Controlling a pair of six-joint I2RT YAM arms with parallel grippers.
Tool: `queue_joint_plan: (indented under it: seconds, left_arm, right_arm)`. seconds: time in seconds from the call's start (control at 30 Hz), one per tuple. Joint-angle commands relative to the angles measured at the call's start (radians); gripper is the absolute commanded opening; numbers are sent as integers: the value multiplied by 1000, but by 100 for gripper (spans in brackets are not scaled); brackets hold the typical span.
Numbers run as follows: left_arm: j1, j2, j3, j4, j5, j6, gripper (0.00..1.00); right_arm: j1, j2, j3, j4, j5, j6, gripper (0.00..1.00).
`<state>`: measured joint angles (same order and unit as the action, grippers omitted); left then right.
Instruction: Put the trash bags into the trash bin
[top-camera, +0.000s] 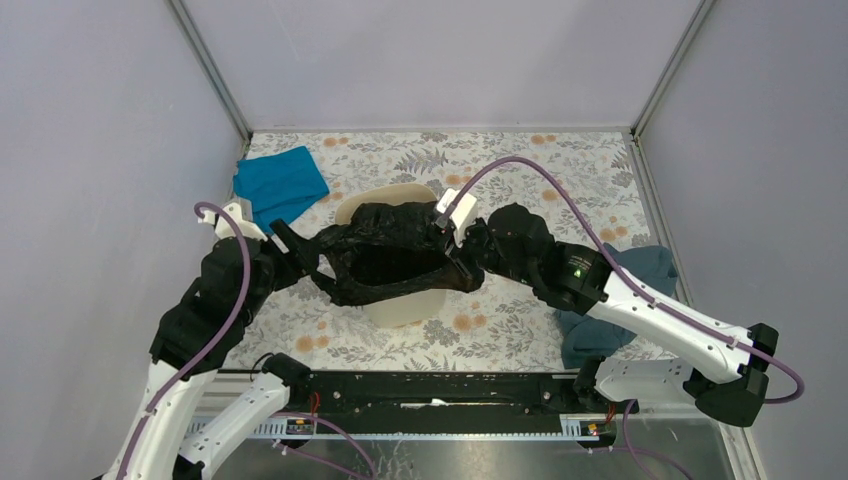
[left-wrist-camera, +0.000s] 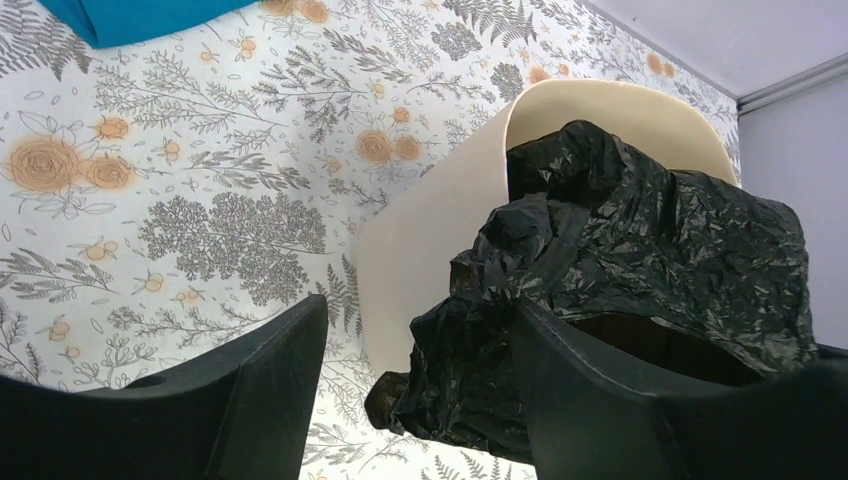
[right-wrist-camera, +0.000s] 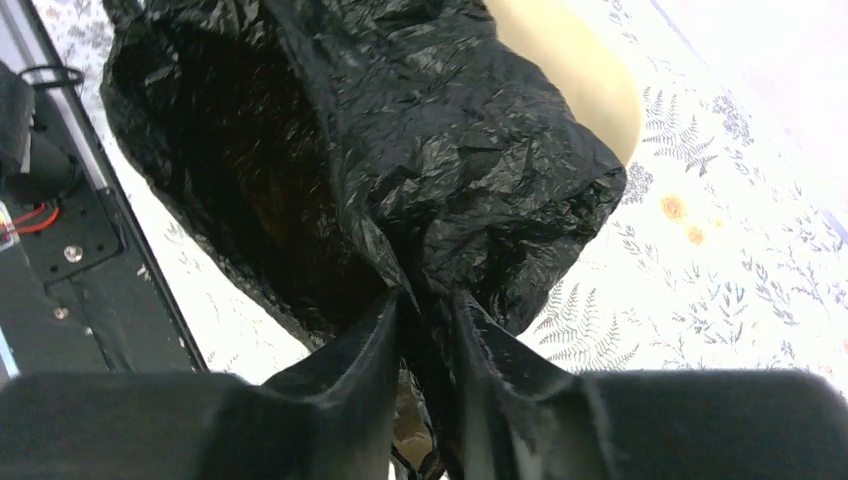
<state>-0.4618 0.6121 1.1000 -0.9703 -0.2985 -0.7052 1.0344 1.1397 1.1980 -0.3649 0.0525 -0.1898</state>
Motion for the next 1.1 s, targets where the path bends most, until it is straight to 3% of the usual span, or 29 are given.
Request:
queue_joint_plan:
  seconds: [0.0,0.17,0.23,0.33,0.43,0.6,0.77,0.87,0.9,1.0,1.07]
  left_arm:
    - [-1,6,-12,74,-36,22,67]
    - [-1,26,-27,95,-40,32,56]
    - [-1,51,-26,106,-28,40,50]
    - [-1,87,-15,128,-52,52,31]
    - [-1,118,-2,185,-71,87,28]
    - [-1,205,22,273,-117,148,13]
    - [-1,280,46,330,-170,192,13]
    - [1,308,49,369,-177,223,33]
    - [2,317,52,369,-181,229,34]
    - [14,329,50,380,-188,243,29]
    - [27,328,41,402,-172,249,20]
  right_arm:
    - [5,-10,42,125,136,28,25]
    - [4,17,54,184,291,71,0]
    - [-1,53,86,178,333,69,0]
    - [-35,103,108,201,356,73,0]
    - [-83,151,135,221,354,81,0]
    - [-155,242,187,243,312,87,0]
    - [-210,290,216,269,271,98,4]
    - [-242,316,234,279,230,114,7]
    - [-253,325,242,276,216,119,8]
    - [-281,345,254,286,178,129,21]
    - [-294,360,257,295,160,135,23]
